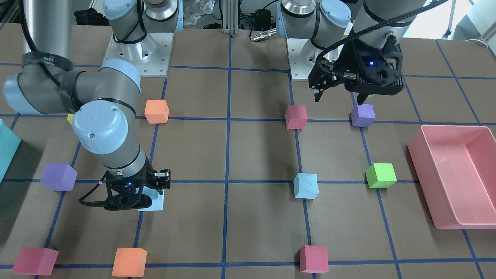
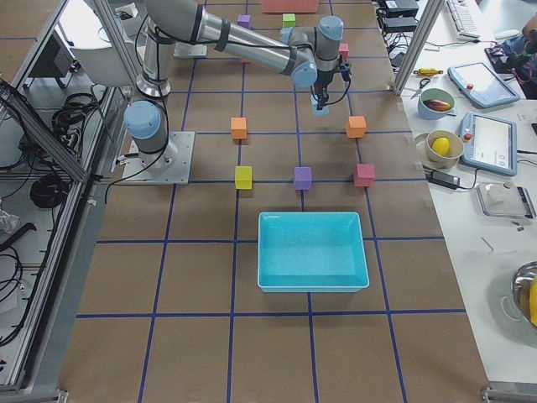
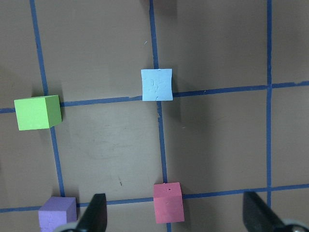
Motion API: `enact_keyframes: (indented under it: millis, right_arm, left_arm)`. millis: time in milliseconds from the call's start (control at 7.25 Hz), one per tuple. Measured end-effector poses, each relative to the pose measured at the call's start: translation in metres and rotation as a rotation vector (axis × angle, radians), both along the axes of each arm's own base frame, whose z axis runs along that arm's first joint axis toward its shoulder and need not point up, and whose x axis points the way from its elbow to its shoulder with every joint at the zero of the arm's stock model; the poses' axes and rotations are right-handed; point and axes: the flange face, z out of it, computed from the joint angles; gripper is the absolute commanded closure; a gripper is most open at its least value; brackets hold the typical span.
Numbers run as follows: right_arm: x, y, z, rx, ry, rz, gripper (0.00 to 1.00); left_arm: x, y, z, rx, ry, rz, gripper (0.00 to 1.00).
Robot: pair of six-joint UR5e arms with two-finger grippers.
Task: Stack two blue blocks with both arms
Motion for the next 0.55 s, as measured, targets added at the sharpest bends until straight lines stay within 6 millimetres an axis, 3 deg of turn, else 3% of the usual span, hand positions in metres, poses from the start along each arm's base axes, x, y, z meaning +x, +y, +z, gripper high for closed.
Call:
enact_keyframes:
  millis: [138,276,552]
  right_arm:
    - [0.041,-0.02,0.006,-0.012,-0.007,-0.029,1.0]
    - [0.081,-0.038,0.0,-0.019,-0.014,-0.052,1.0]
    - [0.141,-0.055,-0.036,0.001,-0.032,-0.081,1.0]
  left_arm:
    - [0.0,0.0,0.0,0.0,0.0,0.0,0.0]
    - [0.0,0.0,0.0,0.0,-0.001,0.0,0.0]
    - [0.001,0.0,-0.002,0.008,-0.001,0.001,0.0]
